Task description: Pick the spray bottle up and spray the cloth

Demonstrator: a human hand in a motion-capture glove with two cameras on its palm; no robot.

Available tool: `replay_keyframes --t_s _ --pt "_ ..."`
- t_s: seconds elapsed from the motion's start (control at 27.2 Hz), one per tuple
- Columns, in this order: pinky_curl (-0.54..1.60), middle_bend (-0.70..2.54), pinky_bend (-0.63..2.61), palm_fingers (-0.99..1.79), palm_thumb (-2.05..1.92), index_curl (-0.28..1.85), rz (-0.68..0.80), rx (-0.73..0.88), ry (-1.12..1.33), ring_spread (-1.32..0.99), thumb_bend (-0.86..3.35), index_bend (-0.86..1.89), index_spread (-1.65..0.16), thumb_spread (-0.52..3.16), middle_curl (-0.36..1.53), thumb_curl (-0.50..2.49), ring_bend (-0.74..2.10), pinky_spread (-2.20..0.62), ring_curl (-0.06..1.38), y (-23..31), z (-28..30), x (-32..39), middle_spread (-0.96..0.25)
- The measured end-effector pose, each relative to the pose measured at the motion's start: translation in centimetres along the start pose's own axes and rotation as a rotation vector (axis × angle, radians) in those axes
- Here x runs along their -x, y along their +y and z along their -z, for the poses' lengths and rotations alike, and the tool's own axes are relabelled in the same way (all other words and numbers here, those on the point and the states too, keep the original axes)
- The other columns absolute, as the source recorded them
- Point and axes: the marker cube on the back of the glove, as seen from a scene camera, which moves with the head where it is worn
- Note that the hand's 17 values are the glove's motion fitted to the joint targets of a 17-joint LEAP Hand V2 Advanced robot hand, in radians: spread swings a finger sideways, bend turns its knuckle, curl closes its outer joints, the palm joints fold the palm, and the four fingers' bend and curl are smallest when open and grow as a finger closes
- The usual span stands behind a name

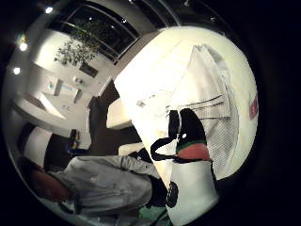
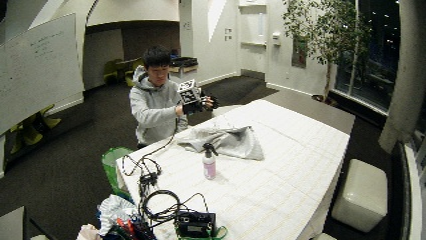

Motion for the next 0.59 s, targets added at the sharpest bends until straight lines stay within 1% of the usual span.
replay_keyframes --t_s 0.15,0.33,0.59 --pt "0.32 0.20 0.34 0.46 0.77 0.22 -0.035 -0.116 0.008 0.00 0.11 0.06 -0.35 0.99 0.31 0.39 0.38 0.23 0.28 1.3 0.5 -1.8 -0.05" --pt "0.34 0.20 0.40 0.39 0.76 0.19 -0.089 -0.224 -0.011 0.00 0.07 0.06 -0.36 0.98 0.32 0.40 0.40 0.23 0.30 2.7 1.0 -5.0 -0.04" --pt "0.35 0.23 0.44 0.34 0.77 0.16 -0.204 -0.293 -0.091 0.00 0.02 0.06 -0.36 0.99 0.34 0.42 0.43 0.23 0.30 4.6 1.3 -9.9 -0.04"
